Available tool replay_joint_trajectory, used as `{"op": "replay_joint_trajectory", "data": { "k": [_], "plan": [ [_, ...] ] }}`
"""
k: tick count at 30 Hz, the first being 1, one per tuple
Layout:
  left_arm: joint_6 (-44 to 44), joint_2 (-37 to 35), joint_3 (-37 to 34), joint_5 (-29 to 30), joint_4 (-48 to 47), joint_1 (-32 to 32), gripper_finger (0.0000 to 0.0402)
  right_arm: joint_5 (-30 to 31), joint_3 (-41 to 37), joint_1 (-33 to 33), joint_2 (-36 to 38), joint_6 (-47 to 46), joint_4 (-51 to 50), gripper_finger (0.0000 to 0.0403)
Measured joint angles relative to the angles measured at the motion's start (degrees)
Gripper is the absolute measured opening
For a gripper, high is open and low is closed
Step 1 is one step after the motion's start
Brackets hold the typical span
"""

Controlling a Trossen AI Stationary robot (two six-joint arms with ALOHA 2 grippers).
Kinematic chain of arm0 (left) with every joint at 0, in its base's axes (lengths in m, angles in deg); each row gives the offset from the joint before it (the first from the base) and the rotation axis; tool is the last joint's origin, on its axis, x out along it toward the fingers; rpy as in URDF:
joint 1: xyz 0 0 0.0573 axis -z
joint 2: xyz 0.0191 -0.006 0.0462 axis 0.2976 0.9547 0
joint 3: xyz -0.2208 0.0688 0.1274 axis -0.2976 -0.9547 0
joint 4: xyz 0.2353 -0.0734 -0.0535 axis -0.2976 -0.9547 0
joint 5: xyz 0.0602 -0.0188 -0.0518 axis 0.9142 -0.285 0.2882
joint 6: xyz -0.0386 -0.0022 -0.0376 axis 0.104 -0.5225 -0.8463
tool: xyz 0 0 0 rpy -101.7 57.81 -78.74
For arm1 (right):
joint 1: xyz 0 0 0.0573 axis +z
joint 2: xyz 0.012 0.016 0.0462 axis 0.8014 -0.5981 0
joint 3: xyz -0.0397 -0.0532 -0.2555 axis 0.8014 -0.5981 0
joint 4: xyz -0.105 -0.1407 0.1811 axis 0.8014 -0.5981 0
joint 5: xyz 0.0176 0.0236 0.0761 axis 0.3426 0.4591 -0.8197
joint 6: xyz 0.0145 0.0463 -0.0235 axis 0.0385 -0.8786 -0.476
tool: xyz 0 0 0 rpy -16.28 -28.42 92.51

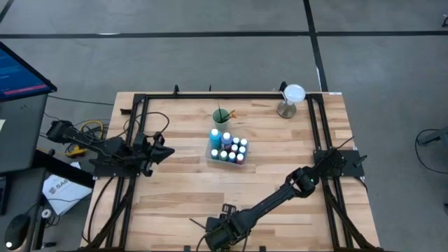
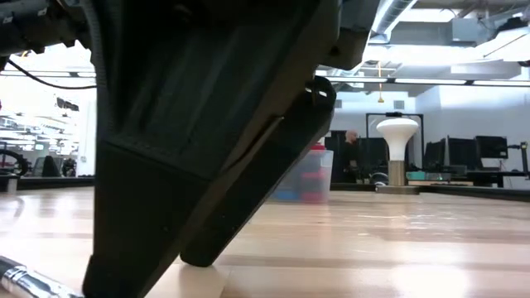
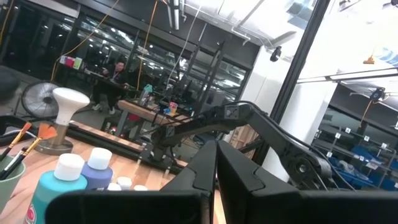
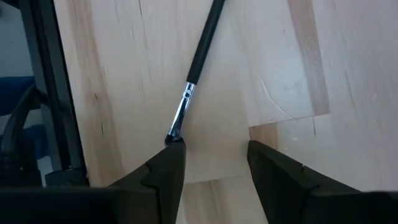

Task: Pick & Place Paint Supplies
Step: Put the black brush into the green cup

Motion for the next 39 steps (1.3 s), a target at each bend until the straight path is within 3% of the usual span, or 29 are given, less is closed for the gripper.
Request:
{"op": "replay_joint_trajectory", "data": {
  "k": [15, 21, 28, 39],
  "plan": [
    [0.00, 0.00, 0.00, -0.04, 0.02, 0.00, 0.0008, 2.30, -0.47, -2.94, 3.70, 2.47, -4.85, 0.0136],
    [-0.01, 0.00, 0.00, -0.07, 0.07, 0.00, 0.0008, -0.20, -0.34, -1.68, 5.61, 1.53, 0.96, 0.0167],
    [0.00, 0.00, 0.00, -0.07, 0.20, 0.00, 0.0008, 1.67, -0.29, -0.01, 3.72, -2.33, 3.22, 0.0213],
    [0.01, 0.00, 0.00, -0.20, 0.28, 0.00, 0.0008, -0.70, -0.08, 1.24, -0.25, -2.97, 3.63, 0.0190]
  ]
}}
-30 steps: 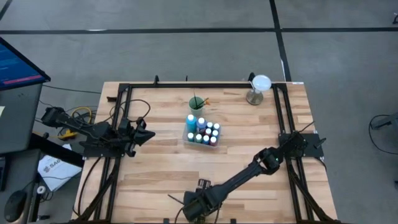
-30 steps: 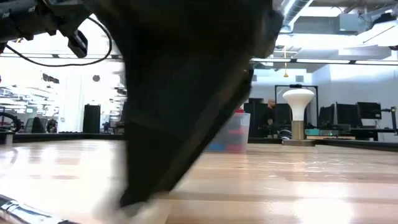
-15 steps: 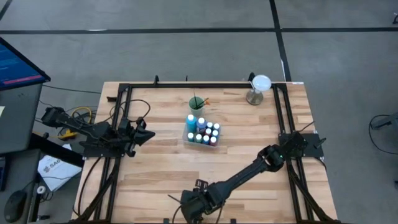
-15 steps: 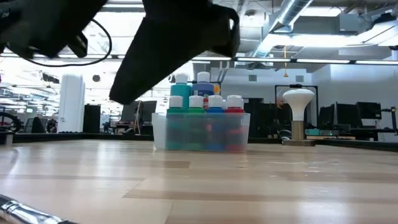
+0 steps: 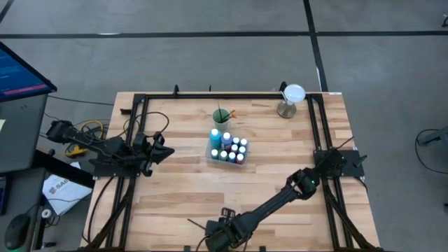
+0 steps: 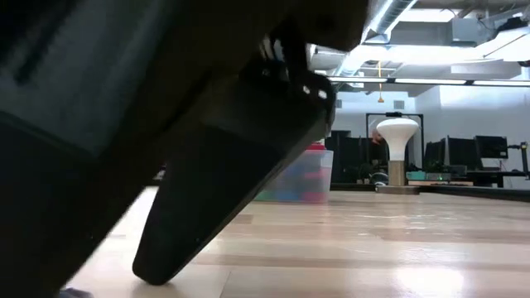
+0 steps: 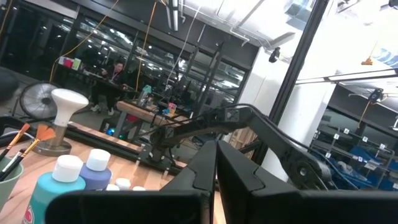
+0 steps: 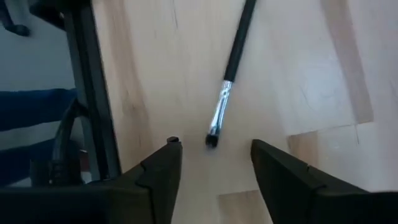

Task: Pick & Place Paint Supplies
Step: Put the black brush into the green cup

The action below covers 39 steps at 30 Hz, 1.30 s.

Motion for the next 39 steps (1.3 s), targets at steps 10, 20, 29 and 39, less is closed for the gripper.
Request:
{"op": "replay_joint_trajectory", "data": {
  "k": [10, 20, 29, 39],
  "plan": [
    [0.00, 0.00, 0.00, 0.02, 0.11, -0.02, 0.0008, 0.53, 0.11, 0.00, -0.95, -2.21, -3.41, 0.0127],
    [0.00, 0.00, 0.00, 0.09, 0.19, 0.00, 0.0008, 0.32, -0.13, -1.04, -0.95, 0.69, -4.93, 0.0004],
    [0.00, -0.02, 0.00, 0.17, 0.39, 0.00, 0.0008, -0.99, 1.49, -2.84, 0.36, 6.46, -11.15, 0.0001],
    [-0.01, 0.01, 0.00, 0.15, 0.59, 0.00, 0.0008, 1.36, 2.10, -6.11, 3.83, 11.15, -20.16, 0.0000]
  ]
}}
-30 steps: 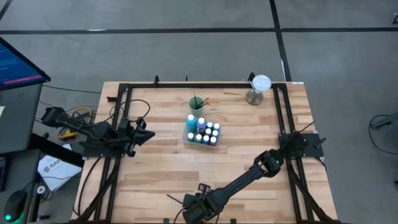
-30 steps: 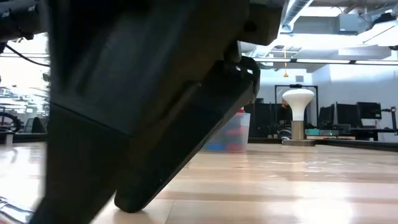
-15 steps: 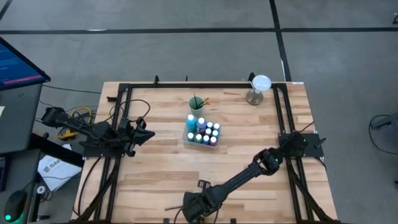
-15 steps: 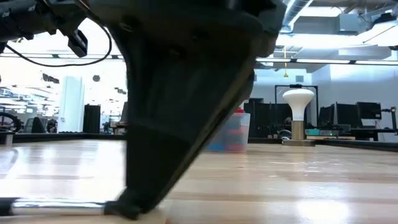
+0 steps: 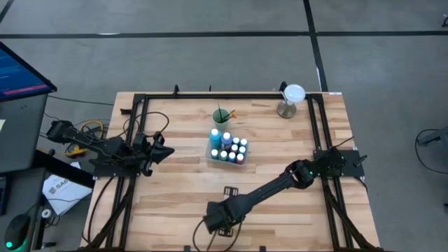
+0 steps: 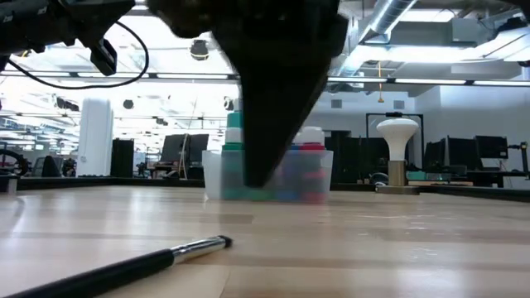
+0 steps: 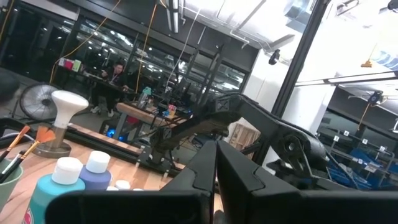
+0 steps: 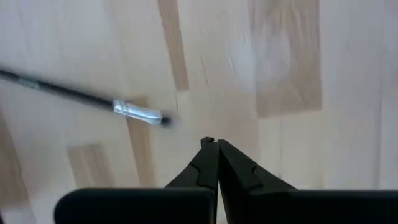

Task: Pick & Place Paint Supplies
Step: Put the black brush into the green cup

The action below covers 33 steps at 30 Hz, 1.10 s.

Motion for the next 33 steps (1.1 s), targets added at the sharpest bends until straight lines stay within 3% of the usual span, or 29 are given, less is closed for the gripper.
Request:
{"op": "replay_joint_trajectory", "data": {
  "k": [5, 11, 15, 25, 29, 33],
  "plan": [
    [-0.01, 0.08, 0.00, 0.00, 0.16, 0.00, 0.0008, -0.33, 0.05, -0.74, 2.97, 6.17, -1.89, 0.0000],
    [0.01, 0.67, 0.00, -0.09, 0.40, -0.01, 0.0008, -0.55, 0.07, 1.77, 6.16, 35.90, 5.91, 0.0013],
    [0.00, 1.06, 0.00, -0.14, 0.44, -0.02, 0.0008, -4.21, 0.00, 3.03, 5.39, 46.93, 10.17, 0.0053],
    [-0.01, 1.96, 0.00, -0.13, 0.49, -0.02, 0.0008, -6.90, -0.30, 1.52, -1.22, 51.39, 10.19, 0.0192],
    [-0.01, 1.94, 0.00, -0.07, 0.57, 0.00, 0.0008, -5.91, -0.24, 1.21, -1.20, 50.75, 11.33, 0.0208],
    [0.00, 1.94, 0.00, 0.04, 0.57, -0.02, 0.0008, -4.73, -0.23, 0.48, -1.20, 50.89, 11.47, 0.0198]
  ]
}}
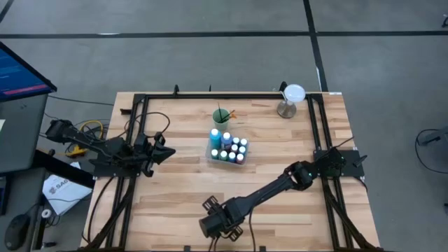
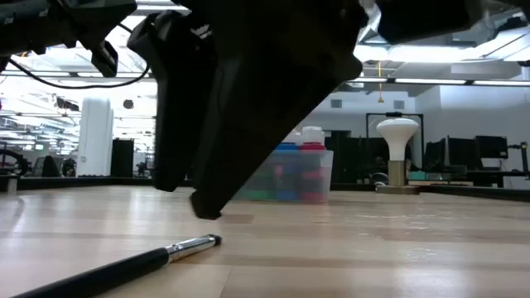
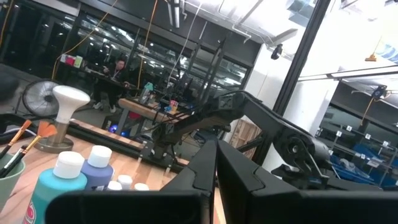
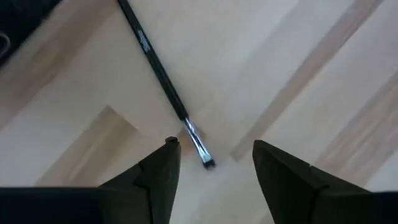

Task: Pick & Place Paint Supplies
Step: Put the black brush into the green cup

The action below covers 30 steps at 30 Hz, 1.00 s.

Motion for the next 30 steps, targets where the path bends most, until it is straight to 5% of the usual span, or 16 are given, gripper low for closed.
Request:
{"op": "replay_joint_trajectory", "data": {
  "k": [12, 22, 30],
  "plan": [
    [0.01, 0.00, 0.00, -0.03, 0.00, 0.01, 0.0008, -2.18, -7.98, 0.76, 0.74, -0.58, 2.55, 0.0169],
    [0.01, 0.00, -0.02, -0.07, 0.00, 0.02, 0.0008, -4.39, -9.05, -0.81, 0.57, -7.47, 2.26, 0.0013],
    [0.01, 0.00, 0.00, -0.07, 0.00, 0.00, 0.0008, -4.17, -8.87, -0.96, 1.49, -12.55, 2.16, 0.0002]
  ]
}}
